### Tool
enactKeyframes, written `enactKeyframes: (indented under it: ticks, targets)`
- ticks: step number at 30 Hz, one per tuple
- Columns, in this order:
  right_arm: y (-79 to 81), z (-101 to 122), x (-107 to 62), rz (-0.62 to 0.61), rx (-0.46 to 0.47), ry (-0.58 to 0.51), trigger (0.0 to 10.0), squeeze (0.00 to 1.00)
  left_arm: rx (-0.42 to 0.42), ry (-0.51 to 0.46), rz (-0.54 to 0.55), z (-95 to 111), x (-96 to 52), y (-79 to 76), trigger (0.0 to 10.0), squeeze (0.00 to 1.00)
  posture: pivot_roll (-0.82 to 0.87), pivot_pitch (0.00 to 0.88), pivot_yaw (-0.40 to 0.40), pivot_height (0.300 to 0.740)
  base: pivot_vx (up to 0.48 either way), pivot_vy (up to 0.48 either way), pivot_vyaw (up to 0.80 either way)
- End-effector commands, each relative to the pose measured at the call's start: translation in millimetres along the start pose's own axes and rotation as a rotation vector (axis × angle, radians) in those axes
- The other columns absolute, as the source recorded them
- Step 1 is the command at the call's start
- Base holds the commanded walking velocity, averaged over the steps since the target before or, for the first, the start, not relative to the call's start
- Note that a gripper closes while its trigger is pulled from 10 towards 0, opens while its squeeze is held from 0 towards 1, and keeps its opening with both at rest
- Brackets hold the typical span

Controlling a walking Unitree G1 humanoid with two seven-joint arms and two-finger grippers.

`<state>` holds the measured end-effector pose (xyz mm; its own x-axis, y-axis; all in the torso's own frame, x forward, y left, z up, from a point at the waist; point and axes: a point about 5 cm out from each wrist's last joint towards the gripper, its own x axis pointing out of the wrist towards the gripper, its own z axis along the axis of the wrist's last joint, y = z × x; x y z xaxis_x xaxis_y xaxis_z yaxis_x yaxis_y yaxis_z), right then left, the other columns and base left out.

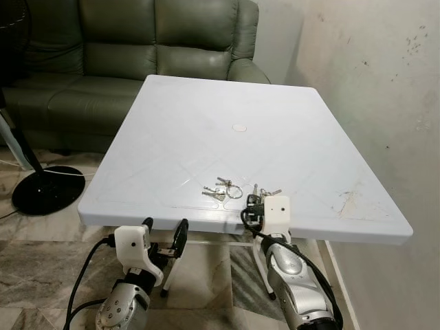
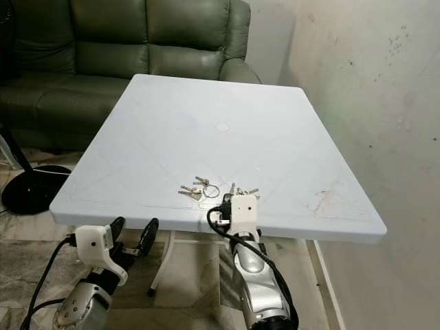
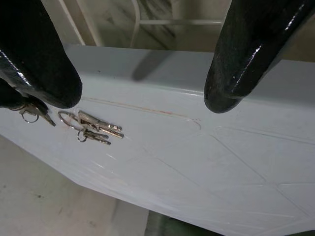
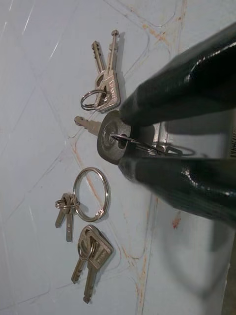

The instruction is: Hang keys on a hook

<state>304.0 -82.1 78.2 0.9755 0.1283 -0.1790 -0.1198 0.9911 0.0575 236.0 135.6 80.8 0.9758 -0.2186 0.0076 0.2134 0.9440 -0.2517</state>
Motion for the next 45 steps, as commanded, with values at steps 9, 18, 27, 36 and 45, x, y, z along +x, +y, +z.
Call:
enactKeyframes:
  ticks: [9,18,27,36,45]
  targets:
    - [6.6,-6.3,-2.3,0.011,0.016,0.021,0.0,0.00,0.010,-0.010,-0.015,2.7,3.4,-3.6,10.0,0.00,0.08,0.030,-0.097,0.740,0.000,0.000,0.00]
    - [8.5,-8.1,-2.5,0.024,0.008,0.026,0.0,0.00,0.011,-0.011,-0.013,2.9,3.0,-3.3,10.0,0.00,0.09,0.037,-0.100,0.740,0.000,0.000,0.00]
    - [3.2,9.2,-4.6,0.083,0.151,-0.083,0.0,0.00,-0.001,-0.039,0.008,10.0,12.9,0.4,10.0,0.00,0.08,0.049,-0.094,0.740,0.000,0.000,0.00]
    - [-20.6,45.4,-12.6,0.142,0.107,-0.384,0.0,0.00,0.006,-0.099,0.014,26.8,31.5,4.4,10.0,0.00,0.07,0.038,-0.085,0.740,0.000,0.000,0.00]
    - [-39.0,67.5,-18.5,0.142,0.076,-0.510,10.0,0.00,0.020,-0.211,0.019,62.5,57.7,12.3,10.0,0.00,0.06,0.028,-0.084,0.740,0.000,0.000,0.00]
